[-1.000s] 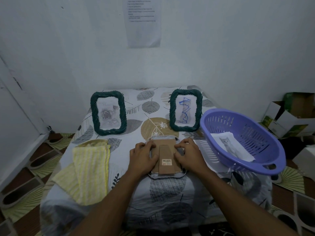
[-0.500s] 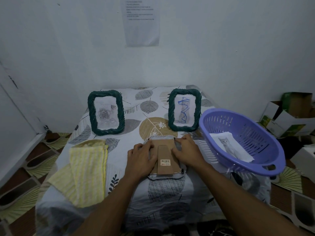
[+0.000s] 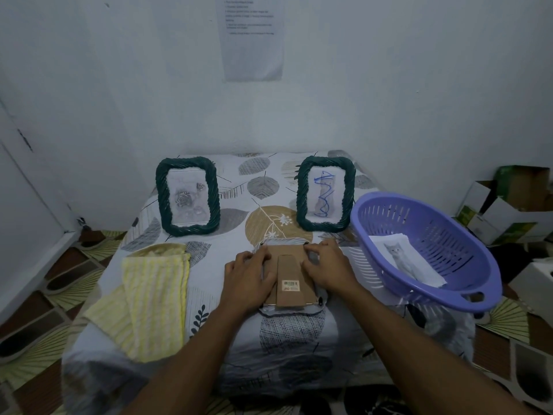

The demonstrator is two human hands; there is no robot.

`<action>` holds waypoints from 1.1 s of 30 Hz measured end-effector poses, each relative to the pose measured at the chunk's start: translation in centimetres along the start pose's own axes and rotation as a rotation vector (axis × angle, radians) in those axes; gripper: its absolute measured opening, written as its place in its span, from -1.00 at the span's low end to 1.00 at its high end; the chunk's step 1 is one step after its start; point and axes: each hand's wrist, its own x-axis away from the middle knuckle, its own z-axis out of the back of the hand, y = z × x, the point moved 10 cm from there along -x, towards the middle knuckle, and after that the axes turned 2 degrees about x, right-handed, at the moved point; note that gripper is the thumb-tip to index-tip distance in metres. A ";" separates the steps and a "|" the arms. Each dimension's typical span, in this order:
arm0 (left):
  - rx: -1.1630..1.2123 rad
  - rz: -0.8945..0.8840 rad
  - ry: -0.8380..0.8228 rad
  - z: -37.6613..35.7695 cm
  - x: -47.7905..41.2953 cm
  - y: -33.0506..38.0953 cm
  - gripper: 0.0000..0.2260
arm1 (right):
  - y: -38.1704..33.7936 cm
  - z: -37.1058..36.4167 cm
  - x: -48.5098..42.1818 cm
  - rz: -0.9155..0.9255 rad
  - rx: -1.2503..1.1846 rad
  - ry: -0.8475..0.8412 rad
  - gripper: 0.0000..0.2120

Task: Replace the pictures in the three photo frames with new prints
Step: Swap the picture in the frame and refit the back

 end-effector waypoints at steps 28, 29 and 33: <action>0.179 0.005 0.152 3.3 5.1 -0.3 -0.74 | -0.4 2.2 6.8 0.140 -0.148 0.166 -0.83; 0.184 0.011 0.151 3.3 5.1 -0.4 -0.75 | -0.3 2.1 6.7 0.130 -0.168 0.165 -0.85; 0.170 0.021 0.144 3.2 5.1 -0.4 -0.76 | -0.1 1.7 6.6 0.099 -0.229 0.141 -0.83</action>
